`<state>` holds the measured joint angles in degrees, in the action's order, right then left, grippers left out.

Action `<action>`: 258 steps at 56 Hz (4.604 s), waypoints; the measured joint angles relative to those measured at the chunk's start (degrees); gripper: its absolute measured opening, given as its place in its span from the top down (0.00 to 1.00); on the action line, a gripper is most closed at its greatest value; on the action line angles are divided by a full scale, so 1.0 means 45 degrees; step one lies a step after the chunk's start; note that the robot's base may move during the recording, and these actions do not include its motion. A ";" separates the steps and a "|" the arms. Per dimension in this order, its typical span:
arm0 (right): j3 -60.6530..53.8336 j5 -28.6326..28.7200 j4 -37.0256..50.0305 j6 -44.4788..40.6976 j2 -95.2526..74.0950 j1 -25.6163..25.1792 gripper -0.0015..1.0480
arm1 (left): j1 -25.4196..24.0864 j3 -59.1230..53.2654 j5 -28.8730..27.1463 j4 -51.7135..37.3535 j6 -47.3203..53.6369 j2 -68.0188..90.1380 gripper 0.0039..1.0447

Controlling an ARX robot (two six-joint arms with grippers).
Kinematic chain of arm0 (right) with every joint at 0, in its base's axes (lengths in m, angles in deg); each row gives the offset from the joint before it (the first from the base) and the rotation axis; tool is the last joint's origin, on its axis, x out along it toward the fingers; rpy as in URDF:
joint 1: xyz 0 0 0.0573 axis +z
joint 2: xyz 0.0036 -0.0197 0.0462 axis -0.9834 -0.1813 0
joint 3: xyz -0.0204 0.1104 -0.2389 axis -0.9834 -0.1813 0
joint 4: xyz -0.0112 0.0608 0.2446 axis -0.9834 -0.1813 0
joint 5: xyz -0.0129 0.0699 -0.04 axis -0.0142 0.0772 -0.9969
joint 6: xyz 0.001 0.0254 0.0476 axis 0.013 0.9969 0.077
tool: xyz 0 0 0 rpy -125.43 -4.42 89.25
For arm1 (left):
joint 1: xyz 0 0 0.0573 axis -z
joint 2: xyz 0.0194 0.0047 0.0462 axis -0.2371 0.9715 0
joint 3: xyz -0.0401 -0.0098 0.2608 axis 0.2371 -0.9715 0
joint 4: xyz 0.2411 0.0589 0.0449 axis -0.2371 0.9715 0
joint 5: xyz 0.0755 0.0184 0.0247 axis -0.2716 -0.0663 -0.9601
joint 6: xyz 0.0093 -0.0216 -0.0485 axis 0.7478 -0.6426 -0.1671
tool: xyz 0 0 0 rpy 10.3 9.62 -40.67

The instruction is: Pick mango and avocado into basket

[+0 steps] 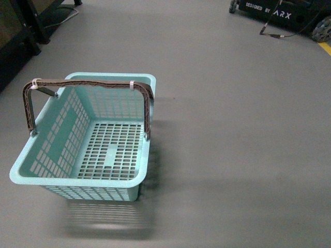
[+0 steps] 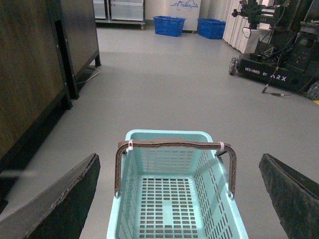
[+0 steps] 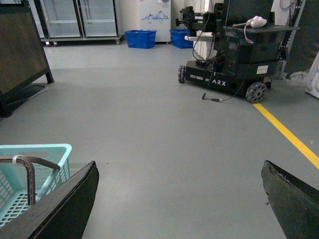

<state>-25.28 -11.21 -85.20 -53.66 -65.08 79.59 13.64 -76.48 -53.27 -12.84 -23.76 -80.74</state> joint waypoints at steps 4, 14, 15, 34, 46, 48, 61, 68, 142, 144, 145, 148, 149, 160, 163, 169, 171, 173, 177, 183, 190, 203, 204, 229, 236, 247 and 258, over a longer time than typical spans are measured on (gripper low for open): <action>0.0000 0.0000 0.0000 0.0000 0.0000 0.0000 0.07 | 0.0000 0.0000 0.0000 0.0000 0.0000 0.0000 0.07; 0.0000 0.0000 0.0000 0.0000 0.0000 0.0000 0.07 | 0.0000 0.0000 0.0000 0.0000 0.0000 0.0000 0.07; 0.0000 0.0000 0.0000 0.0000 0.0000 0.0000 0.07 | 0.0000 0.0000 0.0000 0.0000 0.0000 0.0000 0.07; 0.0000 0.0000 0.0000 0.0000 0.0000 0.0000 0.07 | 0.2671 -0.0010 -0.6912 -0.0466 -0.2390 0.1166 0.07; 0.0000 0.0015 0.0000 0.0000 0.0000 0.0000 0.07 | 0.1530 0.0665 -0.6222 -0.4721 -0.7096 0.8140 0.07; 0.0000 0.0015 0.0000 0.0000 0.0000 0.0000 0.07 | 0.1438 0.1015 -0.5780 -0.5863 -0.8325 0.9938 0.07; 0.0000 0.0019 0.0000 0.0000 0.0000 0.0000 0.07 | 0.1496 0.4095 -0.3512 -1.0482 -1.3784 2.0215 0.07; 0.0000 0.0019 0.0000 0.0000 0.0000 0.0000 0.07 | 0.1588 0.5809 -0.3133 -1.1084 -1.5489 2.3499 0.07; 0.0000 0.0015 0.0000 0.0000 0.0000 0.0000 0.07 | 0.1316 1.7835 -0.1005 -0.8884 -1.8525 3.2275 0.68; 0.0000 0.0015 0.0000 0.0000 0.0000 0.0000 0.07 | 0.1316 1.7636 -0.1049 -0.9005 -1.8578 3.2144 0.68; 0.0000 0.0015 0.0000 0.0000 0.0000 0.0000 0.07 | 0.1316 1.7476 -0.1069 -0.9083 -1.8632 3.2052 0.68; 0.0000 0.0019 0.0000 0.0000 0.0000 0.0000 0.07 | 0.1316 1.6995 -0.1195 -0.9253 -1.8719 3.1722 0.68; 0.0000 0.0019 0.0000 0.0000 0.0000 0.0000 0.07 | 0.1316 1.6888 -0.1219 -0.9262 -1.8744 3.1639 0.68; 0.0000 0.0019 0.0000 0.0000 0.0000 0.0000 0.07 | 0.1185 1.4542 -0.1447 -0.8854 -1.8943 2.8973 0.69; 0.0000 0.0015 0.0000 0.0000 0.0000 0.0000 0.07 | 0.1078 1.3935 -0.1554 -0.8398 -1.8894 2.7846 0.69; 0.0000 0.0015 0.0000 0.0000 0.0000 0.0000 0.07 | 0.0724 1.2915 -0.1753 -0.7096 -1.8637 2.5359 0.69; 0.0000 0.0019 0.0000 0.0000 0.0000 0.0000 0.07 | 0.0495 1.2502 -0.1953 -0.6329 -1.8549 2.4154 0.69; 0.0000 0.0015 0.0000 0.0000 0.0000 0.0000 0.07 | 0.0306 1.2216 -0.2103 -0.5561 -1.8530 2.3178 0.69; 0.0000 0.0015 0.0000 0.0000 0.0000 0.0000 0.07 | 0.0039 1.1880 -0.2370 -0.4109 -1.8423 2.1551 0.69; 0.0000 0.0019 0.0000 0.0000 0.0000 0.0000 0.07 | -0.0141 1.1706 -0.2686 -0.2108 -1.8059 1.9375 0.69; 0.0000 0.0015 0.0000 0.0000 0.0000 0.0000 0.07 | -0.0151 1.1759 -0.2623 0.0068 -1.7782 1.6825 0.69; 0.0000 0.0015 0.0000 0.0000 0.0000 0.0000 0.07 | -0.0049 1.2590 -0.2297 0.2064 -1.8263 1.4372 0.69; 0.0000 0.0019 0.0000 0.0000 0.0000 0.0000 0.07 | -0.0039 1.2594 -0.2297 0.2142 -1.8297 1.4319 0.69; 0.0000 0.0015 0.0000 0.0000 0.0000 0.0000 0.07 | 0.1234 1.2424 -0.3201 0.3283 -1.8608 1.3265 0.69; 0.0000 0.0019 0.0000 0.0000 0.0000 0.0000 0.07 | 0.1219 1.2390 -0.3342 0.3283 -1.8578 1.3265 0.69; 0.0000 0.0019 0.0000 0.0000 0.0000 0.0000 0.07 | 0.1214 1.2390 -0.3376 0.3283 -1.8476 1.3265 0.69; 0.0000 0.0019 0.0000 0.0000 0.0000 0.0000 0.07 | 0.1214 1.2390 -0.3342 0.3283 -1.8476 1.3265 0.69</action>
<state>-25.28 -11.12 -85.20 -53.66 -65.08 79.59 19.11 -20.72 -68.31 1.94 -106.90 -21.04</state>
